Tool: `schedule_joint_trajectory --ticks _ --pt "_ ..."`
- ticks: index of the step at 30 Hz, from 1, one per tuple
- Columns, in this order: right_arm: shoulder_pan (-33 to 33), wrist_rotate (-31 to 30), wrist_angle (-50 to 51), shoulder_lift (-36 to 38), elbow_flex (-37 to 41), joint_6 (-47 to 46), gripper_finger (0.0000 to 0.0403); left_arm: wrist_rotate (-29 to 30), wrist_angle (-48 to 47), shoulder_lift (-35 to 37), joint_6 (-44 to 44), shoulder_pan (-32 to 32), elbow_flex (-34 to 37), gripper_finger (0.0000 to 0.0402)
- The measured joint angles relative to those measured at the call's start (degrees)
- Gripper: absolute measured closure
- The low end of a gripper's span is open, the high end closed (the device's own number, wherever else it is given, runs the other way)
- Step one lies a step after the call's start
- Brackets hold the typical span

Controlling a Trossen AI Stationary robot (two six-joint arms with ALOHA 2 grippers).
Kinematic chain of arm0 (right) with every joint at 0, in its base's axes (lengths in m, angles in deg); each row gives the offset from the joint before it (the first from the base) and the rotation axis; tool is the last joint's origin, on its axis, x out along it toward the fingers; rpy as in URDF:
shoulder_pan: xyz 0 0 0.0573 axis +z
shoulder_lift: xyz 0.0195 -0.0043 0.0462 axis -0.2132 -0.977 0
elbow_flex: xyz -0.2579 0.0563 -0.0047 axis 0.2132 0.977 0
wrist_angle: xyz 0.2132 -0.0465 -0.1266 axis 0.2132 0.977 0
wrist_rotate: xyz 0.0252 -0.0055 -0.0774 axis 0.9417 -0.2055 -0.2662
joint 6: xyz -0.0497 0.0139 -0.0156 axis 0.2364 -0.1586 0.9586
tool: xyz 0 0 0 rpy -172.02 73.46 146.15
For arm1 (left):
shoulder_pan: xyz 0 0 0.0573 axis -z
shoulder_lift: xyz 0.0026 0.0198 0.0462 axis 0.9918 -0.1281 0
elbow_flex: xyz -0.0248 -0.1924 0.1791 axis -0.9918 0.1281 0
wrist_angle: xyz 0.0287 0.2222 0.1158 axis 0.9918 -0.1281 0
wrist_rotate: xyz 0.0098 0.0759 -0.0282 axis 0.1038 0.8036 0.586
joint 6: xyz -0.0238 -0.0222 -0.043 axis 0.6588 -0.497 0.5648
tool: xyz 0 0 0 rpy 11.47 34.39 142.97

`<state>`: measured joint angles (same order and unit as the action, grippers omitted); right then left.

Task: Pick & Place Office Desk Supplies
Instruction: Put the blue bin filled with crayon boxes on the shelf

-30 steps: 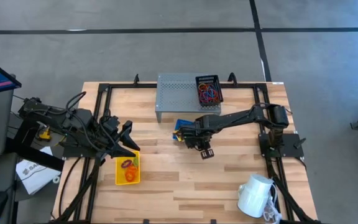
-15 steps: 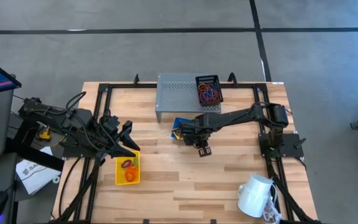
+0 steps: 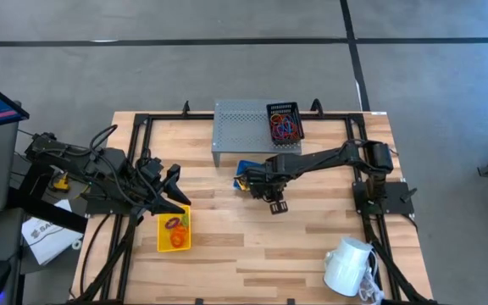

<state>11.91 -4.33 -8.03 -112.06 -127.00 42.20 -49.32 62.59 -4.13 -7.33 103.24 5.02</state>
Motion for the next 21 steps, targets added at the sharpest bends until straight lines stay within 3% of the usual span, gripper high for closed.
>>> schedule_joint_trajectory --ticks 9,21 --pt "0.0 0.3 -0.2 0.1 0.0 0.0 0.0391 0.0 0.0 0.0 0.0 0.0 0.0 0.0278" --pt "0.1 1.7 0.1 0.1 0.0 1.9 0.0395 0.0 0.0 0.0 0.0 0.0 0.0 0.0278"
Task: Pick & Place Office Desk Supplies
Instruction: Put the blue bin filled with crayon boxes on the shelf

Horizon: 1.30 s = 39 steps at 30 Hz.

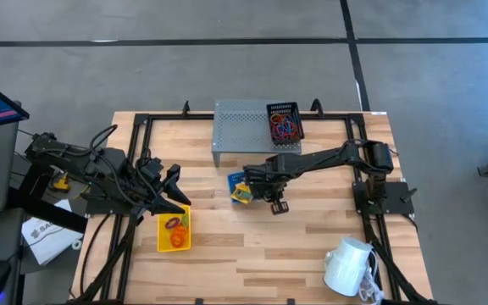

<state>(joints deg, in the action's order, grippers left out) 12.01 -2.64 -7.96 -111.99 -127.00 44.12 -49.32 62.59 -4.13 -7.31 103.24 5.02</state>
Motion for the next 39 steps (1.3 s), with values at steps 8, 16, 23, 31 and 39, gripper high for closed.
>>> schedule_joint_trajectory --ticks 8,16,23,31,39 --pt "1.4 2.8 2.0 0.0 0.0 6.4 0.0398 0.0 0.0 0.0 0.0 0.0 0.0 0.0278" --pt "2.8 3.0 3.4 0.0 0.0 17.7 0.04 0.0 0.0 0.0 0.0 0.0 0.0 0.0278" --pt "4.7 4.3 6.0 0.0 0.0 33.1 0.0402 0.0 0.0 0.0 0.0 0.0 0.0 0.0278" --pt "8.2 -3.1 7.1 0.0 0.0 54.5 0.0402 0.0 0.0 0.0 0.0 0.0 0.0 0.0278" --pt "12.1 -10.4 5.6 0.0 -0.2 63.4 0.0403 0.0 0.0 0.0 1.0 0.0 0.0 0.0278"
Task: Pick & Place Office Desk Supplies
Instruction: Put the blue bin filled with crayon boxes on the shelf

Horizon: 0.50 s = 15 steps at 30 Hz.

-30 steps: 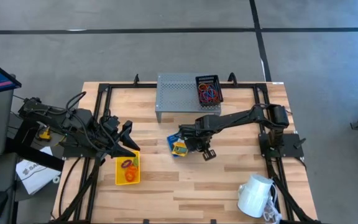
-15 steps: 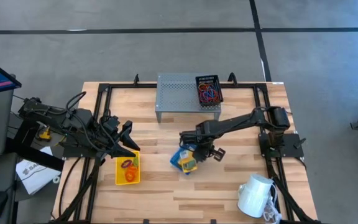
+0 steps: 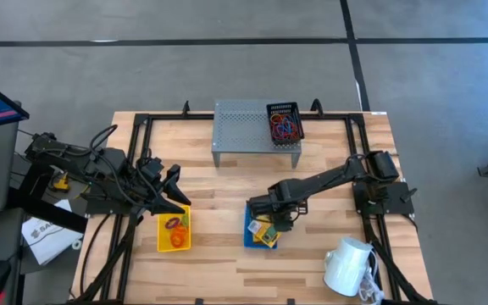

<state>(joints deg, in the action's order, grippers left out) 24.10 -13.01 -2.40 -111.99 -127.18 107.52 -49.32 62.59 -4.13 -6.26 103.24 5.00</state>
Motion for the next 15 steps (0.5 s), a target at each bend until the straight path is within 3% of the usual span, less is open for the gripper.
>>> schedule_joint_trajectory --ticks 8,15 --pt "0.1 -2.1 -1.8 0.0 -0.3 -1.4 0.0399 0.0 0.4 0.0 0.5 0.0 0.0 0.0278" --pt "0.1 -2.3 -2.0 0.0 -2.9 -6.2 0.0362 0.0 0.6 0.0 0.5 0.0 0.0 0.0278"
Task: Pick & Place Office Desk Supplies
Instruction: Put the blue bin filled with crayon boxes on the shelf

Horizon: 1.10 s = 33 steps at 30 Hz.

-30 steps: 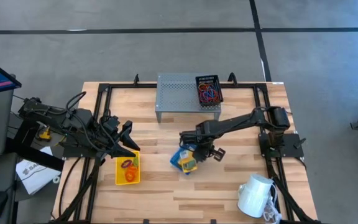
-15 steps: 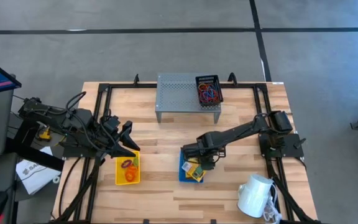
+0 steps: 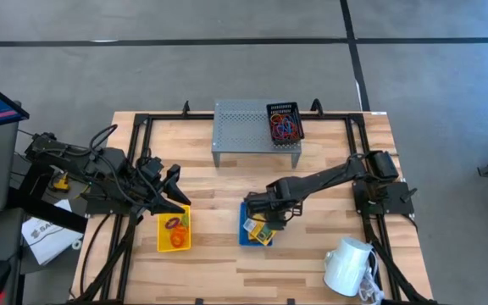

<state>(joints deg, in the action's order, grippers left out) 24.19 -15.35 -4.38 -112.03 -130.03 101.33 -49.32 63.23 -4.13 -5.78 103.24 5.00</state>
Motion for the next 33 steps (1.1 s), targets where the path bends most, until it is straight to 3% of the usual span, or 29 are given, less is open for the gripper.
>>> schedule_joint_trajectory --ticks 11,16,22,27,33 --pt "-1.6 -1.3 2.6 0.0 -3.0 -13.3 0.0352 0.0 0.0 0.0 0.0 0.0 0.0 0.0278" --pt "-1.6 -2.1 5.2 0.0 -8.3 -37.4 0.0351 0.0 0.0 0.0 0.0 0.0 0.0 0.0278" --pt "0.0 12.8 5.5 0.0 -18.3 -68.3 0.0347 0.0 -0.1 0.0 -0.1 0.0 0.0 0.0278" --pt "5.7 15.3 -1.5 0.0 -21.3 -78.6 0.0323 0.0 -0.2 0.0 -0.1 -0.5 0.0 0.0278" --pt "10.4 10.9 -5.9 0.0 -21.3 -83.3 0.0254 0.0 -0.3 0.0 -2.1 -0.8 0.0 0.0278"
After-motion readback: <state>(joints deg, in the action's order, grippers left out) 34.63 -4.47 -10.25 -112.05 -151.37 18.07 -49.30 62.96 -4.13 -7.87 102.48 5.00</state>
